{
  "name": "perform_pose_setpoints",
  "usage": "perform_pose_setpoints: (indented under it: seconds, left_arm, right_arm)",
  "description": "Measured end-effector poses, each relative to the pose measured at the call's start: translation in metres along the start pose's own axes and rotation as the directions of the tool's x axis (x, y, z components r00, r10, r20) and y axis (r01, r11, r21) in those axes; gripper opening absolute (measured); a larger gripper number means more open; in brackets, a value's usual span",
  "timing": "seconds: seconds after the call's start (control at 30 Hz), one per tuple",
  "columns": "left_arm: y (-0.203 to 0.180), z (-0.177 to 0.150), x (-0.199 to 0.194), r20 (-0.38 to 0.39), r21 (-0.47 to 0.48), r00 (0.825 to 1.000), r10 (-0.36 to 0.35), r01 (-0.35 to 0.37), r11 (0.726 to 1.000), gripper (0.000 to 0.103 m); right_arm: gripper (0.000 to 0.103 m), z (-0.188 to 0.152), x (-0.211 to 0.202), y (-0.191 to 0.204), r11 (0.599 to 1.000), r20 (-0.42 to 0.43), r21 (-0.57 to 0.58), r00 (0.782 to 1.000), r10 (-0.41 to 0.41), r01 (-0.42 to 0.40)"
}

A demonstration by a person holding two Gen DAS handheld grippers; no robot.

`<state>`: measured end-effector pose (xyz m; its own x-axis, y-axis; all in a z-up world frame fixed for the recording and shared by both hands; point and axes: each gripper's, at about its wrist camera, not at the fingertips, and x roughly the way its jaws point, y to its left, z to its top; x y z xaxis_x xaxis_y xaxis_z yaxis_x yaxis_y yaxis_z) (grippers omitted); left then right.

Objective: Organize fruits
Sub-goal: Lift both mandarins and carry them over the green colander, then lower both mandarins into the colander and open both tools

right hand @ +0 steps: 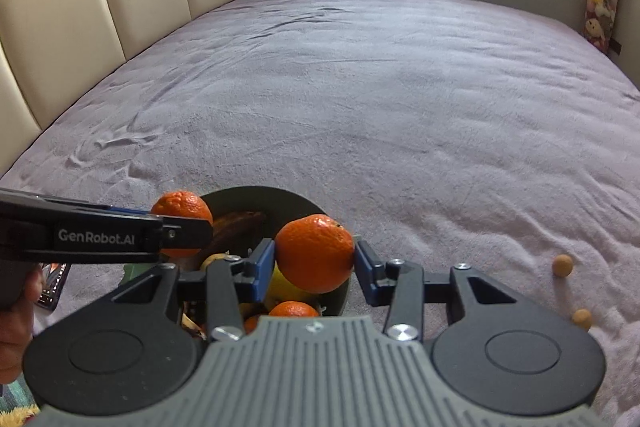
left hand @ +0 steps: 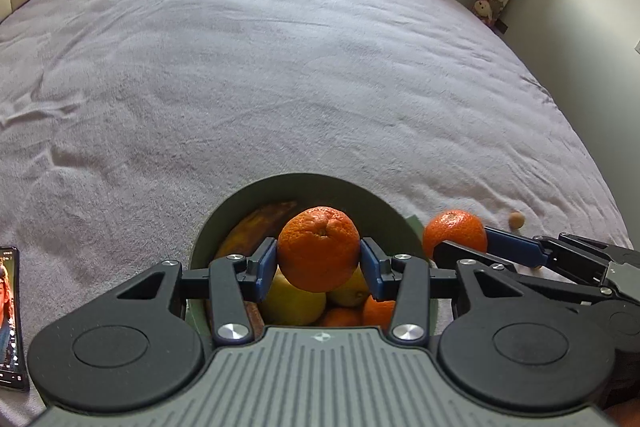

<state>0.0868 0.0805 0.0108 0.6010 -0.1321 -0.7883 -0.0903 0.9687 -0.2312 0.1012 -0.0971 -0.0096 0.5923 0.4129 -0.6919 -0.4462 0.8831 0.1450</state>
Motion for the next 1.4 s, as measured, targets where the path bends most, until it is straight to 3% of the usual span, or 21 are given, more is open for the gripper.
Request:
perform_pose_setpoints:
  seconds: [0.47, 0.97, 1.4]
  left_arm:
    - [0.004, 0.008, 0.041, -0.053, -0.004, 0.998, -0.032, 0.032, 0.999, 0.05]
    - [0.0, 0.011, 0.076, -0.124, 0.036, 0.992, -0.02, 0.025, 0.999, 0.05]
    - [0.005, 0.012, 0.08, -0.147, -0.004, 0.989, -0.019, 0.019, 1.0, 0.052]
  right_arm:
    - [0.041, 0.005, 0.026, -0.017, 0.999, 0.0, 0.049, 1.0, 0.014, -0.014]
    - [0.041, 0.007, 0.045, -0.023, 0.998, -0.007, 0.056, 1.0, 0.025, -0.025]
    - [0.041, 0.006, 0.042, -0.024, 0.998, -0.001, 0.062, 1.0, 0.026, -0.026]
